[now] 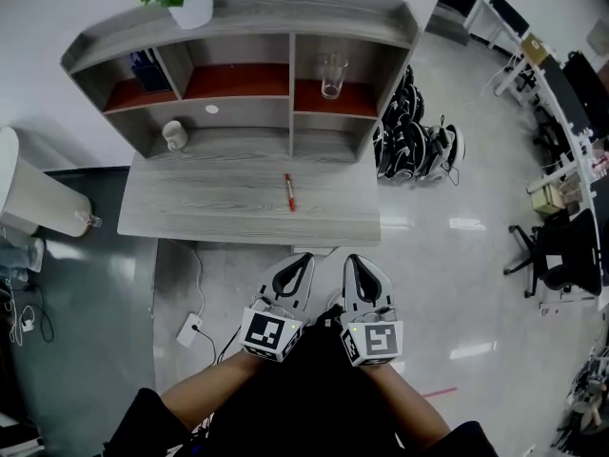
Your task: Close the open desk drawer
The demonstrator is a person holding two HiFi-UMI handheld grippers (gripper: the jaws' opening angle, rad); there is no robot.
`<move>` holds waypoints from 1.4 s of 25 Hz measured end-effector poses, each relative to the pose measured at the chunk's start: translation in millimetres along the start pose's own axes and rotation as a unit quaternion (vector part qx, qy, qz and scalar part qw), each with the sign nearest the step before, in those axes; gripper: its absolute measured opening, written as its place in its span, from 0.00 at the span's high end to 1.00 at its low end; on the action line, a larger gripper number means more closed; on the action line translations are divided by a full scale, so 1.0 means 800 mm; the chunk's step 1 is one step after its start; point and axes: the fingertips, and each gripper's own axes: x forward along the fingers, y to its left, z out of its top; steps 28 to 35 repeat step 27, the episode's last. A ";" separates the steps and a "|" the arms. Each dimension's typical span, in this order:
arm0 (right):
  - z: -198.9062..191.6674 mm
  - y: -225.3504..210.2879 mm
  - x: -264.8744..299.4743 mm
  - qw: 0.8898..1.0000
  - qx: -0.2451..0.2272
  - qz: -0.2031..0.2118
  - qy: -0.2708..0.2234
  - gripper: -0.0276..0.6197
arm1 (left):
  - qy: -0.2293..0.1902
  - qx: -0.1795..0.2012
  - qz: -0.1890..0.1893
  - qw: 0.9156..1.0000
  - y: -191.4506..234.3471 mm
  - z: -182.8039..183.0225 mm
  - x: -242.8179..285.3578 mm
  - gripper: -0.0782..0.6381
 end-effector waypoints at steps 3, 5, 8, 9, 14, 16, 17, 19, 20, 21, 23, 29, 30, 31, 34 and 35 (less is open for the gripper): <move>0.001 0.002 -0.003 1.000 -0.006 -0.003 -0.006 0.93 | -0.002 0.002 -0.001 1.000 0.000 0.000 -0.001 0.87; 0.005 0.005 -0.002 1.000 -0.009 -0.004 -0.008 0.93 | -0.002 0.002 -0.001 1.000 0.002 -0.001 -0.001 0.87; 0.011 0.006 0.001 1.000 -0.015 -0.007 -0.010 0.93 | -0.004 0.001 0.000 1.000 0.007 0.000 -0.001 0.87; 0.012 0.005 0.000 1.000 -0.016 -0.008 -0.011 0.93 | -0.005 0.001 0.000 1.000 0.007 0.000 -0.001 0.87; 0.013 0.004 -0.001 1.000 -0.018 -0.012 -0.011 0.93 | -0.010 0.000 0.001 1.000 0.009 0.003 -0.002 0.87; 0.013 0.003 -0.001 1.000 -0.017 -0.014 -0.012 0.93 | -0.010 -0.001 0.002 1.000 0.010 0.002 -0.001 0.87; 0.012 0.002 -0.002 1.000 -0.015 -0.015 -0.013 0.93 | -0.010 -0.002 0.002 1.000 0.010 0.002 -0.001 0.87; 0.013 0.001 -0.002 1.000 -0.015 -0.016 -0.014 0.93 | -0.011 -0.004 0.003 1.000 0.010 0.002 -0.001 0.87; 0.015 0.001 -0.002 1.000 -0.018 -0.017 -0.013 0.93 | -0.011 -0.005 0.003 1.000 0.010 0.002 -0.001 0.87; 0.015 0.001 -0.002 1.000 -0.019 -0.017 -0.013 0.93 | -0.011 -0.005 0.003 1.000 0.011 0.002 -0.001 0.87; 0.016 0.001 -0.002 1.000 -0.020 -0.018 -0.013 0.93 | -0.010 -0.006 0.003 1.000 0.011 0.002 -0.001 0.87; 0.014 0.000 -0.003 1.000 -0.020 -0.019 -0.012 0.93 | -0.012 -0.007 0.002 1.000 0.010 0.002 0.000 0.87; 0.014 0.000 -0.003 1.000 -0.020 -0.019 -0.012 0.93 | -0.012 -0.007 0.002 1.000 0.010 0.002 0.000 0.87; 0.014 0.000 -0.003 1.000 -0.020 -0.019 -0.012 0.93 | -0.012 -0.007 0.002 1.000 0.010 0.002 0.000 0.87; 0.014 0.000 -0.003 1.000 -0.020 -0.019 -0.012 0.93 | -0.012 -0.007 0.002 1.000 0.010 0.002 0.000 0.87; 0.014 0.000 -0.003 1.000 -0.020 -0.019 -0.012 0.93 | -0.012 -0.007 0.002 1.000 0.010 0.002 0.000 0.87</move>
